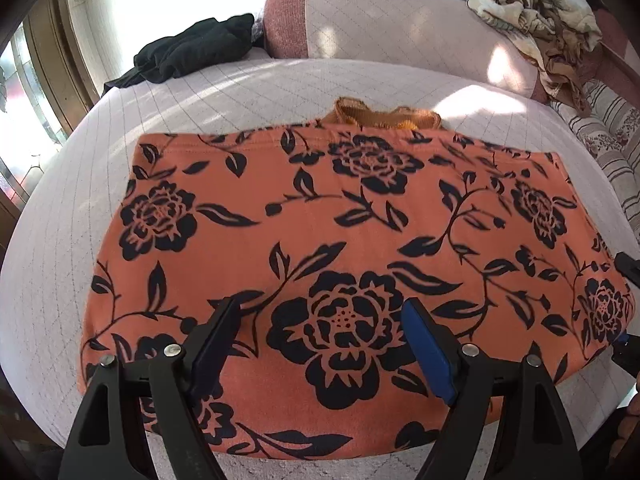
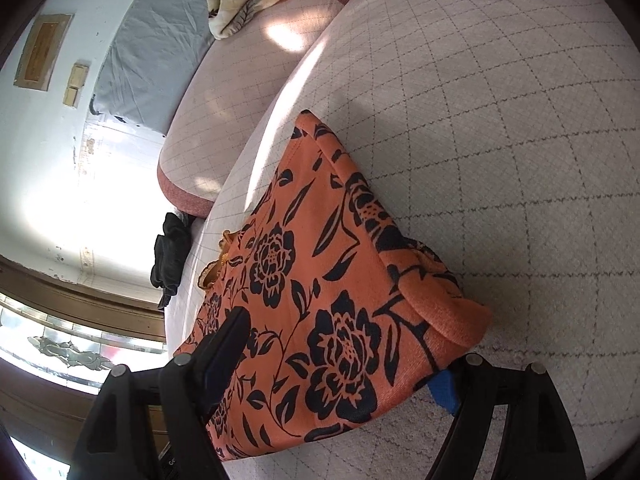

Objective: Fold small clothes

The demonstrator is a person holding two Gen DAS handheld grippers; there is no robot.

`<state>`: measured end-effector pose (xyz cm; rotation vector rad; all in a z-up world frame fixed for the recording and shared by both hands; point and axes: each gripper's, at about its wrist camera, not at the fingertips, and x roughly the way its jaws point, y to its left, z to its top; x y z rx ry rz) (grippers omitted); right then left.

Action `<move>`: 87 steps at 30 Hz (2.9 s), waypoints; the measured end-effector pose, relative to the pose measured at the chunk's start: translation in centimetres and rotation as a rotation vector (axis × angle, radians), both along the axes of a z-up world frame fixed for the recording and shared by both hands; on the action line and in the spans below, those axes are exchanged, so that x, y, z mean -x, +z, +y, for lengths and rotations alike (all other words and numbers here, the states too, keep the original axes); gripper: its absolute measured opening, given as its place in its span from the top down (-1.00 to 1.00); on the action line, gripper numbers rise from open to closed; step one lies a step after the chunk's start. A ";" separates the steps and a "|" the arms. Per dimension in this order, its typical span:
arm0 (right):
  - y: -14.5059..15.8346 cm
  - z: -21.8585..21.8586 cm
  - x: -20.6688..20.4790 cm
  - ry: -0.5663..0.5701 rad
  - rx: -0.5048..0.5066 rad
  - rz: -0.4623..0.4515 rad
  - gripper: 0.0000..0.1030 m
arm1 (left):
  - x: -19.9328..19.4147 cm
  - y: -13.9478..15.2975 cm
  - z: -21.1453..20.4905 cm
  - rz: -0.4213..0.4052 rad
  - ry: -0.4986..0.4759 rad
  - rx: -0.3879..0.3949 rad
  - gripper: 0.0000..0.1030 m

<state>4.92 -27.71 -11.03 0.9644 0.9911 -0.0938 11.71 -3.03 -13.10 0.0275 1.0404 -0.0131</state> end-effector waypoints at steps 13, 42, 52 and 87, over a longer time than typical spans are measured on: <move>0.1 -0.4 -0.1 0.006 0.020 0.003 -0.56 | 0.0 -0.1 -0.5 -0.008 0.004 -0.027 -0.63; 0.0 0.0 -0.9 0.032 0.093 0.044 -0.35 | 0.0 0.0 0.3 -0.017 0.023 -0.012 -0.69; 0.0 0.4 -0.8 0.043 0.109 0.044 -0.36 | 0.5 1.8 1.2 -0.050 0.027 -0.009 -0.69; 0.2 0.4 -1.7 0.093 0.192 0.100 0.49 | 1.0 1.6 3.3 -0.062 0.043 0.015 -0.71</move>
